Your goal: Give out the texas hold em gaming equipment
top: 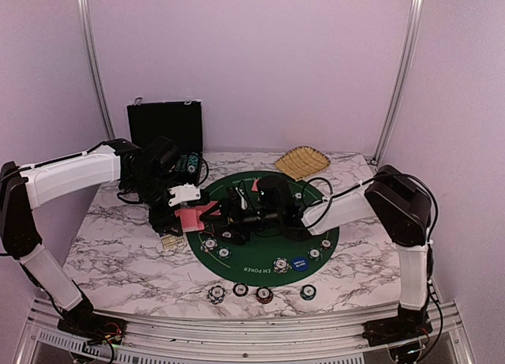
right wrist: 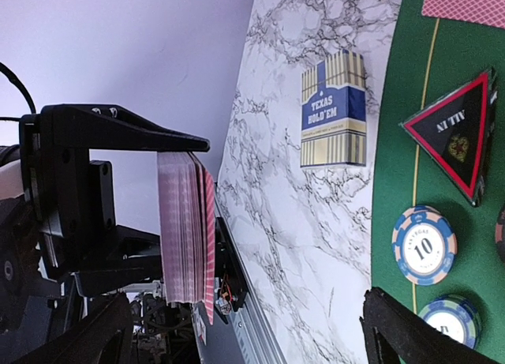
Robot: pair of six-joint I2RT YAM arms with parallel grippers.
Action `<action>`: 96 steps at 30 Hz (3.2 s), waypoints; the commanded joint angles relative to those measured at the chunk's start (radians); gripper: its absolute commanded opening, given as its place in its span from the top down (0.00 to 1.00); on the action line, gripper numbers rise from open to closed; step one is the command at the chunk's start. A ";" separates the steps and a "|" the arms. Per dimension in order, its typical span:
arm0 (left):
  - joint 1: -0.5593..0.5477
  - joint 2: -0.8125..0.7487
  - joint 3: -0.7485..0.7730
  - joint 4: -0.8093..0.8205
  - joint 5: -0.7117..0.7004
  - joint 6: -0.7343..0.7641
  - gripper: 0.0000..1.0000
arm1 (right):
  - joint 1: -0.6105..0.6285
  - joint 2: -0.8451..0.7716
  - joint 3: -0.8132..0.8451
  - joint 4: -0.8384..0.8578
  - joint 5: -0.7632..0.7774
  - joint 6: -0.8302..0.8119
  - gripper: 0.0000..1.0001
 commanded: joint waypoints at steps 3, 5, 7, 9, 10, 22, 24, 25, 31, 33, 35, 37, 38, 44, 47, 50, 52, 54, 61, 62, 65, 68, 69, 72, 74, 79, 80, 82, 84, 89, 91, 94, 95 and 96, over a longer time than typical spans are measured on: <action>0.000 -0.001 0.023 -0.019 0.014 -0.002 0.98 | 0.014 0.036 0.059 0.066 -0.017 0.033 0.01; 0.000 0.000 0.023 -0.020 0.015 -0.002 0.98 | 0.017 0.047 0.071 0.063 -0.019 0.033 0.01; 0.000 0.000 0.023 -0.020 0.015 -0.002 0.98 | 0.018 0.058 0.084 0.063 -0.022 0.034 0.01; 0.000 0.000 0.023 -0.020 0.014 -0.003 0.98 | 0.020 0.070 0.096 0.068 -0.026 0.040 0.01; 0.000 -0.001 0.022 -0.020 0.014 -0.003 0.98 | 0.022 0.076 0.105 0.068 -0.028 0.041 0.01; -0.001 -0.002 0.023 -0.020 0.019 -0.003 0.98 | 0.054 0.157 0.205 0.086 -0.045 0.071 0.01; 0.000 -0.002 0.024 -0.020 0.017 -0.004 0.98 | 0.057 0.169 0.223 0.086 -0.048 0.076 0.01; 0.000 -0.002 0.025 -0.020 0.019 -0.004 0.98 | 0.059 0.176 0.232 0.084 -0.050 0.078 0.01; 0.000 -0.002 0.022 -0.020 0.021 -0.004 0.98 | 0.063 0.213 0.284 0.079 -0.055 0.090 0.01; 0.000 -0.002 0.024 -0.020 0.023 -0.004 0.98 | 0.064 0.224 0.299 0.079 -0.056 0.096 0.01; 0.000 -0.003 0.024 -0.020 0.022 -0.003 0.98 | 0.064 0.233 0.313 0.080 -0.059 0.102 0.01; -0.001 -0.003 0.025 -0.020 0.022 -0.003 0.98 | 0.066 0.241 0.324 0.082 -0.062 0.106 0.01; -0.001 -0.005 0.025 -0.020 0.023 -0.003 0.98 | 0.067 0.245 0.329 0.082 -0.064 0.108 0.01; 0.000 -0.005 0.026 -0.020 0.019 -0.003 0.98 | 0.067 0.268 0.353 0.072 -0.075 0.114 0.01; 0.000 -0.006 0.028 -0.020 0.019 -0.002 0.98 | 0.066 0.270 0.355 0.054 -0.075 0.110 0.01; 0.000 -0.009 0.029 -0.020 0.020 -0.004 0.98 | 0.060 0.266 0.344 0.048 -0.075 0.108 0.01; 0.000 -0.010 0.028 -0.020 0.018 -0.002 0.98 | 0.052 0.257 0.329 0.048 -0.071 0.107 0.01; 0.000 -0.012 0.027 -0.020 0.017 -0.002 0.98 | 0.044 0.246 0.313 0.048 -0.066 0.103 0.01; 0.000 -0.018 0.028 -0.020 0.014 -0.002 0.98 | 0.024 0.219 0.267 0.040 -0.059 0.091 0.09; 0.000 -0.018 0.029 -0.020 0.015 -0.002 0.98 | 0.022 0.216 0.262 0.038 -0.058 0.090 0.10; 0.000 -0.020 0.029 -0.020 0.015 -0.002 0.98 | 0.017 0.205 0.245 0.038 -0.055 0.086 0.12; 0.000 -0.020 0.031 -0.021 0.013 -0.003 0.98 | 0.011 0.192 0.231 0.040 -0.053 0.082 0.14; 0.000 -0.020 0.031 -0.021 0.013 -0.003 0.98 | 0.009 0.187 0.227 0.043 -0.054 0.082 0.15; 0.000 -0.019 0.031 -0.021 0.013 -0.002 0.98 | 0.004 0.169 0.212 0.052 -0.055 0.080 0.18; 0.000 -0.018 0.030 -0.021 0.011 -0.002 0.98 | 0.000 0.156 0.204 0.055 -0.055 0.077 0.19; 0.000 -0.014 0.032 -0.021 0.012 -0.004 0.98 | -0.007 0.127 0.185 0.070 -0.056 0.076 0.23; 0.000 -0.014 0.032 -0.021 0.012 -0.004 0.98 | -0.008 0.123 0.183 0.072 -0.058 0.076 0.24; -0.001 -0.014 0.032 -0.021 0.011 -0.004 0.98 | -0.011 0.113 0.181 0.075 -0.060 0.076 0.24; 0.000 -0.013 0.032 -0.021 0.011 -0.004 0.98 | -0.012 0.102 0.178 0.076 -0.062 0.074 0.25; 0.000 -0.010 0.032 -0.020 0.009 -0.003 0.98 | -0.020 0.078 0.179 0.062 -0.065 0.063 0.26; 0.000 -0.009 0.031 -0.020 0.012 -0.004 0.98 | -0.021 0.078 0.188 0.049 -0.065 0.055 0.24; 0.000 -0.008 0.033 -0.021 0.013 -0.004 0.98 | -0.020 0.090 0.208 0.025 -0.068 0.048 0.24; 0.000 -0.008 0.033 -0.021 0.013 -0.004 0.98 | -0.020 0.095 0.212 0.024 -0.069 0.048 0.24; -0.001 -0.008 0.034 -0.021 0.013 -0.004 0.98 | -0.021 0.100 0.216 0.023 -0.072 0.050 0.24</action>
